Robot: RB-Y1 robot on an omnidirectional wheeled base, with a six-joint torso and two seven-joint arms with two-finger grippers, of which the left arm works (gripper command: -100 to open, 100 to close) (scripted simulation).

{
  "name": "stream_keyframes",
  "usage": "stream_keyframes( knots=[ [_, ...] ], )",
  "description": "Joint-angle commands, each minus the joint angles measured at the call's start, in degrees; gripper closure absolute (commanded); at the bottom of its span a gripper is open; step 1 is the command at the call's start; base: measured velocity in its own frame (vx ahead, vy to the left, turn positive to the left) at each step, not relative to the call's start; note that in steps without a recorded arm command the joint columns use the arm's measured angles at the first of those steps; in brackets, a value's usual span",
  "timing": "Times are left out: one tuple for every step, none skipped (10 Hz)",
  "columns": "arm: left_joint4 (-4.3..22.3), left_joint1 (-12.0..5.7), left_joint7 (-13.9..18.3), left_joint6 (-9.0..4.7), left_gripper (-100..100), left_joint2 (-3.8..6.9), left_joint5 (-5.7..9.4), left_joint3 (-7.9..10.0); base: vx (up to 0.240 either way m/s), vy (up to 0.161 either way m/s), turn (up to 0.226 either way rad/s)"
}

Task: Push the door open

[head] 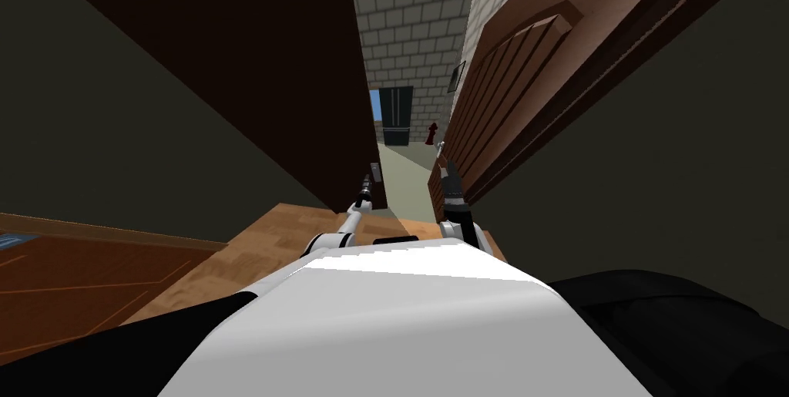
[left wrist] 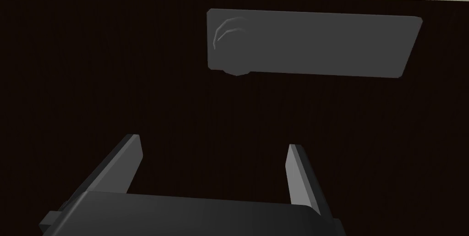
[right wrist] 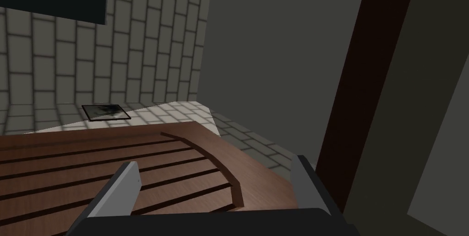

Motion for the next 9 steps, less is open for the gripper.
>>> stream_keyframes(
  knots=[
    [-0.09, -0.01, 0.29, 0.19, -100, -0.79, 0.07, -0.19, -0.196, -0.046, 0.019],
    [0.94, -0.59, 0.30, -0.22, -100, -0.24, 0.10, -0.10, -0.093, -0.018, 0.001],
    [1.17, -0.62, 0.35, -0.46, -100, 0.24, 0.15, 0.03, 0.077, 0.001, -0.027],
    [1.18, -0.61, 0.33, -0.50, -100, 0.34, 0.16, 0.06, 0.161, 0.001, -0.021],
    [1.22, -0.60, 0.30, -0.58, -100, 0.54, 0.19, 0.15, 0.164, -0.006, -0.012],
    [1.26, -0.58, 0.27, -0.68, -100, 0.69, 0.22, 0.25, 0.186, -0.032, -0.025],
    [1.30, -0.57, 0.23, -0.78, -100, 0.79, 0.25, 0.35, 0.230, -0.045, -0.020],
    [1.35, -0.55, 0.20, -0.88, -100, 0.83, 0.27, 0.45, 0.242, -0.018, -0.024],
    [1.41, -0.53, 0.15, -1.02, -100, 0.78, 0.32, 0.60, 0.220, -0.020, -0.040]
  ],
)
